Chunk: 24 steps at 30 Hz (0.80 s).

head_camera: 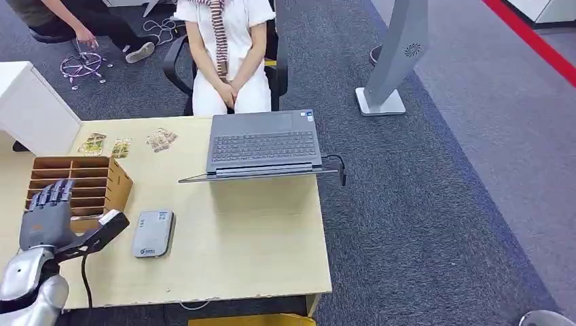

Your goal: Pass the card to the sensor for recognition and then transmit it.

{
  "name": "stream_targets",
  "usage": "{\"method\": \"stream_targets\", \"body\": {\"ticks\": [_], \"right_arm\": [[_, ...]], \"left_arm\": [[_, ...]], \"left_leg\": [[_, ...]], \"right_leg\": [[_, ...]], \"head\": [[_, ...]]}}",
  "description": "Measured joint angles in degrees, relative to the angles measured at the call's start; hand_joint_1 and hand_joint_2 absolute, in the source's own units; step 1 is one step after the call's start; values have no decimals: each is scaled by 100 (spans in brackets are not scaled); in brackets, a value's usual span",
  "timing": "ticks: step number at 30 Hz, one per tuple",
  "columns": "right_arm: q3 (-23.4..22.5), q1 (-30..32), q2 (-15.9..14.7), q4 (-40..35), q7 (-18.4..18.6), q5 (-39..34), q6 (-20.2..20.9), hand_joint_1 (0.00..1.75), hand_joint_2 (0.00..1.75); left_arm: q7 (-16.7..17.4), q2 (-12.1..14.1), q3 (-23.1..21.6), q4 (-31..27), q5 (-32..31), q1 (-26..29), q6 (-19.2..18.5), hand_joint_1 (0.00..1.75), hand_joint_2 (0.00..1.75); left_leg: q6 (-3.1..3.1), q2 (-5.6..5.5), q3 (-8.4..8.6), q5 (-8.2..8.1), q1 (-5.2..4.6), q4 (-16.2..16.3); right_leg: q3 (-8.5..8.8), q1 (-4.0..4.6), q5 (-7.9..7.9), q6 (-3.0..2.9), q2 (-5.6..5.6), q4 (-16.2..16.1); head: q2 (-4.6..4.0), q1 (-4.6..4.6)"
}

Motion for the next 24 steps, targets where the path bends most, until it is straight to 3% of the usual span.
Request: {"method": "stream_targets", "body": {"ticks": [23,24], "right_arm": [[2,1,-13,0,-4,4,0,0,0],[2,0,-13,0,-7,4,0,0,0]], "left_arm": [[31,31,0,31,-61,-7,-9,0,175],[31,29,0,31,-61,-7,-9,175,175]], "left_leg": [[0,0,0,0,0,0],[0,0,0,0,0,0]], "right_leg": [[0,0,0,0,0,0],[0,0,0,0,0,0]], "head": [[2,0],[2,0]]}}
